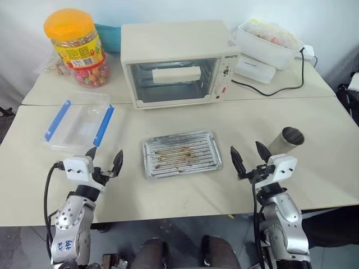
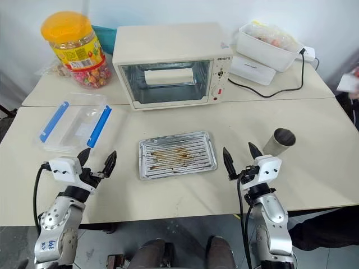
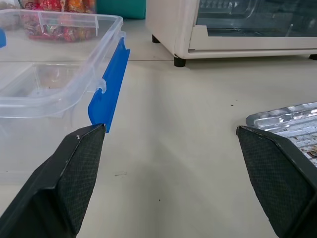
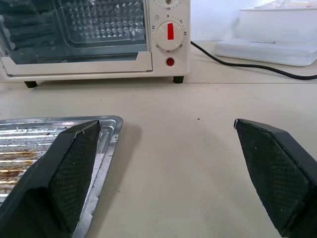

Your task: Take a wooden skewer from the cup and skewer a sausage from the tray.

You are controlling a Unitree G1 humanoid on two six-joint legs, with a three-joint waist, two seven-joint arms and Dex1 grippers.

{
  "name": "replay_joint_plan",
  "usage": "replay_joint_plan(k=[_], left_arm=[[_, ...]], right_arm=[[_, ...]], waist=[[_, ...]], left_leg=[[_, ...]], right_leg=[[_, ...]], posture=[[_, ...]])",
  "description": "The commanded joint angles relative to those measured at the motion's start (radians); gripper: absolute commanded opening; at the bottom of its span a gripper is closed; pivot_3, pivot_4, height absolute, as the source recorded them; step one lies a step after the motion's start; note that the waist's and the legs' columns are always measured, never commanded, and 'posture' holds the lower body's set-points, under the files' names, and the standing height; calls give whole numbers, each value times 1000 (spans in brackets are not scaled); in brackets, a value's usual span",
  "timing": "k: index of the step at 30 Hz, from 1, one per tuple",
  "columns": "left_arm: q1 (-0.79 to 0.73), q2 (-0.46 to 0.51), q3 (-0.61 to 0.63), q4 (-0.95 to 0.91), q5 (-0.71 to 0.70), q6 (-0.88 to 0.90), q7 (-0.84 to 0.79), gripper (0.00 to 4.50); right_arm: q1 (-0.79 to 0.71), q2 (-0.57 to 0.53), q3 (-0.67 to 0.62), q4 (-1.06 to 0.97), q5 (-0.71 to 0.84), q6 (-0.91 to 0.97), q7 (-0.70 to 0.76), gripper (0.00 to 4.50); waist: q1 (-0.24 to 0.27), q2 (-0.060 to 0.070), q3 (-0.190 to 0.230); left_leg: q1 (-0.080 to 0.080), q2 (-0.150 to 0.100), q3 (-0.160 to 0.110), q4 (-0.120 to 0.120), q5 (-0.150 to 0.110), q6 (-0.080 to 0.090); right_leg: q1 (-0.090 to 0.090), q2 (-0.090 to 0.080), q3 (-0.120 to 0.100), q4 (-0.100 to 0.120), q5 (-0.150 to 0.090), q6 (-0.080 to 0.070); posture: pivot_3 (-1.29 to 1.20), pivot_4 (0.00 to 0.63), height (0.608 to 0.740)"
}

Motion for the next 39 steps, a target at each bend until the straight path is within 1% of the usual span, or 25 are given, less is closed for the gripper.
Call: replay_joint_plan(k=[1,10,16,21,27,39], left_arm=[[-14,-4,-11,-10,14,-22,7,4485],[73,-31,-35,-71,14,-6,15,4485],[68,-32,-44,-74,24,-4,28,4485],[73,-43,-20,-71,36,-20,63,4485],[85,-46,-21,-72,31,-22,65,4485],[86,-61,-16,-50,39,-59,75,4485]], right_arm=[[-3,-6,-25,-7,1,-26,-7,4500],[16,-15,-4,-34,5,3,12,4500],[22,-15,-1,-24,2,-2,20,4500],[19,-17,9,-28,0,14,21,4500],[19,-36,5,-37,9,35,35,4500],[-13,-40,-2,-22,7,40,41,4500]], waist=[[0,0,0],[-1,0,0],[1,0,0],[0,0,0],[1,0,0],[1,0,0]], left_leg=[[0,0,0,0,0,0],[0,0,0,0,0,0],[0,0,0,0,0,0],[0,0,0,0,0,0],[0,0,0,0,0,0],[0,0,0,0,0,0]], right_leg=[[0,0,0,0,0,0],[0,0,0,0,0,0],[0,0,0,0,0,0],[0,0,0,0,0,0],[0,0,0,0,0,0],[0,0,0,0,0,0]], posture=[[0,150,740],[0,150,740],[0,150,740],[0,150,740],[0,150,740],[0,150,740]])
